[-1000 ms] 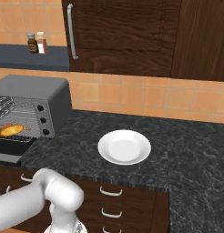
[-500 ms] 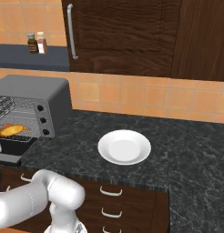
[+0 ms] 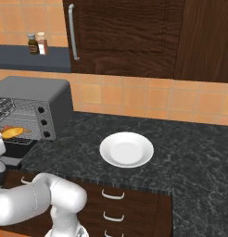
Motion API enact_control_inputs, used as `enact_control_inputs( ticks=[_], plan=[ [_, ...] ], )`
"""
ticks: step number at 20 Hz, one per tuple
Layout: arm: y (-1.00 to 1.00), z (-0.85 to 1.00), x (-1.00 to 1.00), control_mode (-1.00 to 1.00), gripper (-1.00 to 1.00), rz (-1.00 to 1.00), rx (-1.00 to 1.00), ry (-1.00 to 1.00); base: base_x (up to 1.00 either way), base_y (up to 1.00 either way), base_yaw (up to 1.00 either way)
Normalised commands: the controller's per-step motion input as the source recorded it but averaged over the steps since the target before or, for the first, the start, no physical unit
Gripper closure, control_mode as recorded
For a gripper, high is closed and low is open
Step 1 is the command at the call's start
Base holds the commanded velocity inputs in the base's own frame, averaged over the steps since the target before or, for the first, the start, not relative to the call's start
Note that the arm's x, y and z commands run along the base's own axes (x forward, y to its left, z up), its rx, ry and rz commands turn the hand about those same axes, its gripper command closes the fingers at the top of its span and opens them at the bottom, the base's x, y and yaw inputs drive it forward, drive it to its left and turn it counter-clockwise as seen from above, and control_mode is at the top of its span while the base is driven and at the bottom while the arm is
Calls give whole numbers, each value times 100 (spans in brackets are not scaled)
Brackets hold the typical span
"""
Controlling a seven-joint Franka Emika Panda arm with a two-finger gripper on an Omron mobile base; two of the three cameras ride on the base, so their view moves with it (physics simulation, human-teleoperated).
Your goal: Pick up the kebab skewer and baguette bread, and place them inside the toaster oven. Close the toaster oven door and start by setting the timer.
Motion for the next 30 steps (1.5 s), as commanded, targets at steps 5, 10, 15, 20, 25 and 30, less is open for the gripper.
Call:
enact_control_inputs(
  ticks=[5, 10, 15, 20, 25, 30],
  plan=[
    [-12, -18, 0, -100, -100, -19, 0, 0, 0, 0, 0],
    [-26, -29, 8, -100, -100, -18, 0, 0, 0, 0, 0],
    [-18, -21, 16, -100, -100, -3, 0, 0, 0, 0, 0],
    [-1, -6, 38, -100, -100, 0, 0, 0, 0, 0, 0],
    [0, 0, 53, -100, -100, 0, 0, 0, 0, 0, 0],
    [1, 0, 50, -100, -100, 0, 0, 0, 0, 0, 0]
  ],
)
